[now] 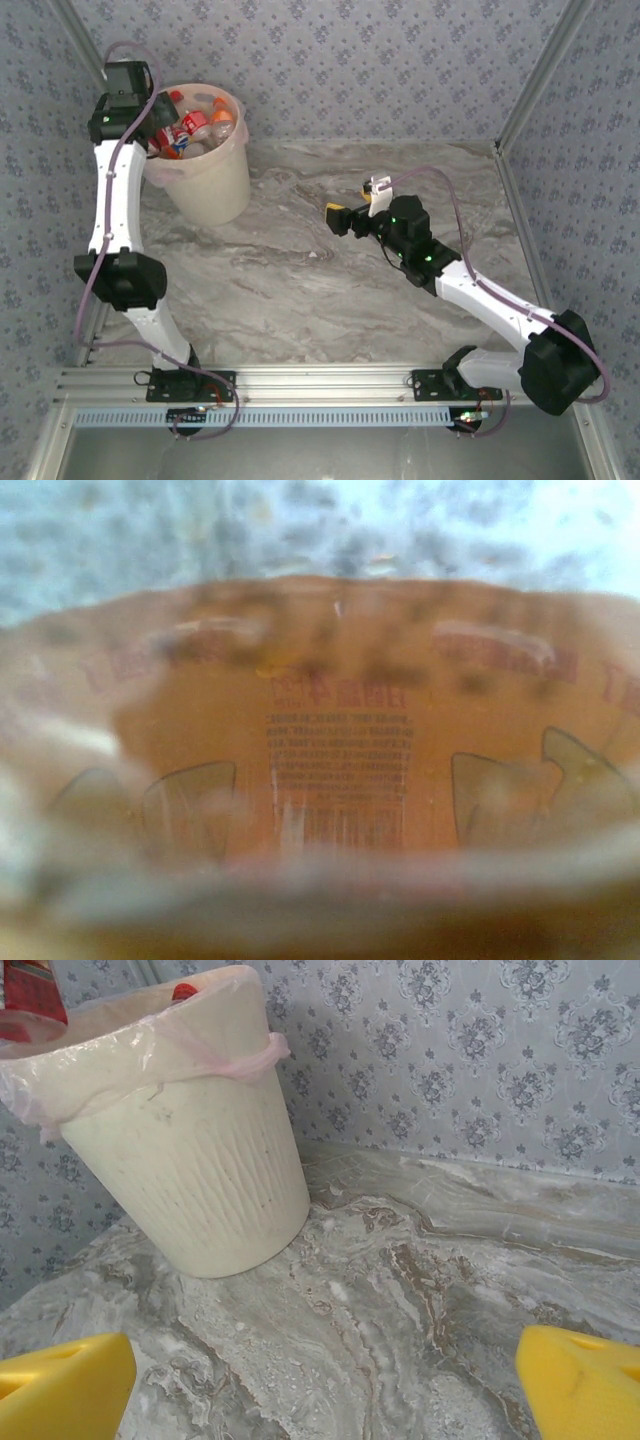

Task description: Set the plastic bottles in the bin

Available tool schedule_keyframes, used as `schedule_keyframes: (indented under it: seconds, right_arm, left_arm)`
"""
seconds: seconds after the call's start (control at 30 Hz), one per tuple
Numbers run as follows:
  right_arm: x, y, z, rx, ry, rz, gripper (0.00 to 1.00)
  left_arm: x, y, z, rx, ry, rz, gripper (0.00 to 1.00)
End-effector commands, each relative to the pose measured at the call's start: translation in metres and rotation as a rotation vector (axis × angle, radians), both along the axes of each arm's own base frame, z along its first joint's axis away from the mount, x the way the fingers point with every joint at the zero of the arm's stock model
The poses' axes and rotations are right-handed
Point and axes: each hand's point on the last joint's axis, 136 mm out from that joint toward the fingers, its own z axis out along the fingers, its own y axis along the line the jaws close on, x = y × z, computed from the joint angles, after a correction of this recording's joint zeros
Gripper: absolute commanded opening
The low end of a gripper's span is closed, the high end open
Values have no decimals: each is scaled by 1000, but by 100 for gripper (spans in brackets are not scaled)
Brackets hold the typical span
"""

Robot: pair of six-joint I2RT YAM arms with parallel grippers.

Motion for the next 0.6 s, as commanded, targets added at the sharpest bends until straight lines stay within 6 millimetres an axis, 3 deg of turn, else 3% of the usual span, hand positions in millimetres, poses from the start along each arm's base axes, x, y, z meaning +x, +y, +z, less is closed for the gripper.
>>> schedule_keyframes:
  seconds: [0.0, 0.2, 0.37, 0.47, 0.57]
  right_arm:
    - [-4, -4, 5, -10, -11, -15, 100]
    - [-2, -6, 2, -15, -10, -24, 100]
    - [-1, -5, 0, -17, -5, -25, 100]
    - [-1, -6, -2, -20, -4, -30, 100]
    - [-1, -7, -3, -20, -4, -34, 100]
  left_arm:
    - [-8, 9, 5, 4, 35, 39, 79]
    - [-9, 10, 29, 22, 1, 37, 93]
    - [-1, -5, 42, -5, -55, -54, 97]
    - [9, -19, 35, -49, -49, -125, 97]
    - [14, -15, 9, -80, 15, -87, 97]
